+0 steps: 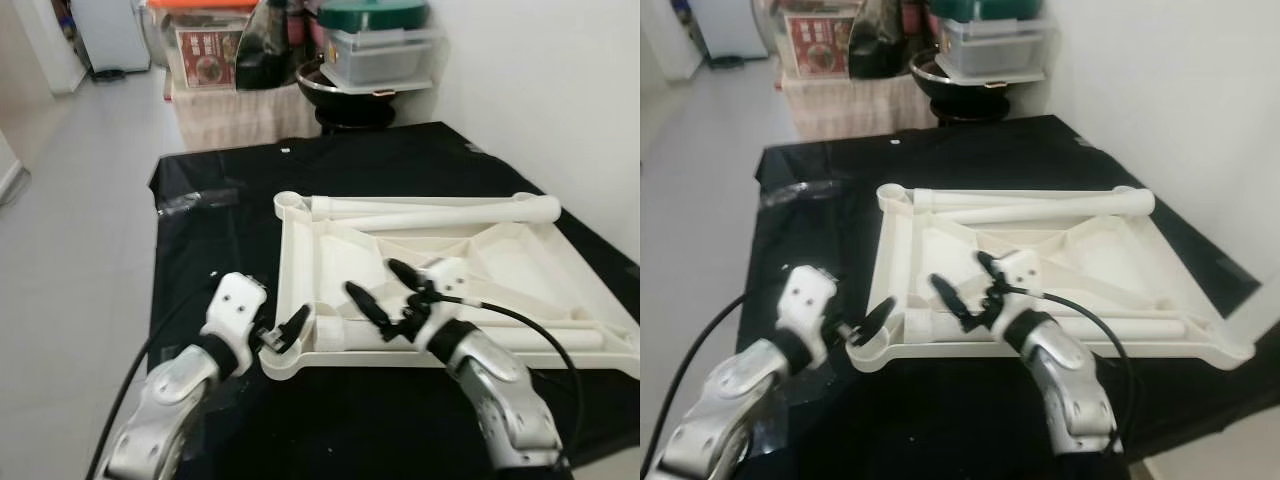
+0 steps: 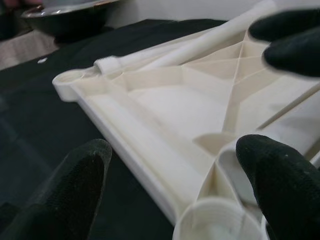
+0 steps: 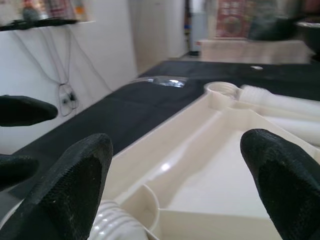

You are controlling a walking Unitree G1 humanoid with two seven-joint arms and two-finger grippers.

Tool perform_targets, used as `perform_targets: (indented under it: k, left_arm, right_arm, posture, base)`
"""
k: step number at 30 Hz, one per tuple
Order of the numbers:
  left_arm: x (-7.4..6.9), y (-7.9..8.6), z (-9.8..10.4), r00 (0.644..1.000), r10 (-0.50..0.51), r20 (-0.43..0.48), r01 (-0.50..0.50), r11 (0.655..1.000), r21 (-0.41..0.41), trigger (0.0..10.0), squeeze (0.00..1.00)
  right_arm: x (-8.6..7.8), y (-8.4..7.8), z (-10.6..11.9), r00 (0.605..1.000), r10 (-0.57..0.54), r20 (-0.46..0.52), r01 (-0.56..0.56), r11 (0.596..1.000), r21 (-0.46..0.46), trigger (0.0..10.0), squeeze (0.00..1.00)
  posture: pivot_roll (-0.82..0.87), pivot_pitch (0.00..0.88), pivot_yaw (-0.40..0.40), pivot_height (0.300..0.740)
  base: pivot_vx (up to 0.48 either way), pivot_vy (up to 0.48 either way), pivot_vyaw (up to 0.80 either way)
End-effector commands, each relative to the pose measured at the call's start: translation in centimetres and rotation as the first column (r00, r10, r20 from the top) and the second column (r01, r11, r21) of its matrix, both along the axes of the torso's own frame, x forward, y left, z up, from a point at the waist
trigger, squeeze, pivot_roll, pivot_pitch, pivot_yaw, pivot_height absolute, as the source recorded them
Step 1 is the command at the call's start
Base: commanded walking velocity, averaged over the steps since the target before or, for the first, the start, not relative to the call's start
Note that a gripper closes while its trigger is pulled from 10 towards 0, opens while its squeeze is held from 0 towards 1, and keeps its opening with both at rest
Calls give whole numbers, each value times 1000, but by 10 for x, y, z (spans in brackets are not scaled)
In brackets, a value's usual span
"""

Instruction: Building children table

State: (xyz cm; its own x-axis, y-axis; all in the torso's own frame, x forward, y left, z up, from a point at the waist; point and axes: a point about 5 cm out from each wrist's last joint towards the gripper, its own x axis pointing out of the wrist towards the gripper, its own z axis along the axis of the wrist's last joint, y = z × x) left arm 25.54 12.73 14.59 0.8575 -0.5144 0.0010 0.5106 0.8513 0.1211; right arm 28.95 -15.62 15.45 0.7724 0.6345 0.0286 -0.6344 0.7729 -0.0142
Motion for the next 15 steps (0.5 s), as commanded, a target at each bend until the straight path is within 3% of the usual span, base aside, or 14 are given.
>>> perform_targets:
  k: [1,3,5,6,7,13,15]
  left_arm:
    - [-3,-1,1,999,-31,-20,31,999,-21,10000,0]
    - [-8,-3,2,995,-87,-58,84,995,-52,10000,0]
    - [-8,-3,2,995,-87,-58,84,995,-52,10000,0]
    - [-11,-4,5,990,-107,-90,103,993,-51,10000,0]
    - [-11,-4,6,989,-106,-101,101,994,-48,10000,0]
    - [-2,2,8,990,-1,-140,-4,999,-35,10000,0]
    - [5,11,3,962,143,-234,-149,989,-8,10000,0]
  right_arm:
    - [-1,1,8,998,57,16,-57,998,-8,10000,0]
    - [-5,-3,12,989,145,18,-144,987,-66,10000,0]
    - [-5,-3,12,989,145,18,-144,987,-66,10000,0]
    - [-8,-8,13,979,206,-1,-204,968,-144,10000,0]
    - [-9,-10,13,976,218,-10,-217,963,-162,10000,0]
    - [-10,-13,14,968,250,-14,-246,942,-229,10000,0]
    - [-11,-16,14,962,271,-30,-269,926,-265,10000,0]
  posture:
    - [-6,29,-21,740]
    - [2,35,-21,740]
    - [2,35,-21,740]
    - [5,37,-17,740]
    - [5,37,-17,740]
    - [6,39,-12,740]
    - [7,40,-9,740]
  base:
    - [0,-465,0]
    - [0,-465,0]
    - [0,-465,0]
    - [0,-412,0]
    - [0,-412,0]
    - [0,0,0]
    - [0,0,0]
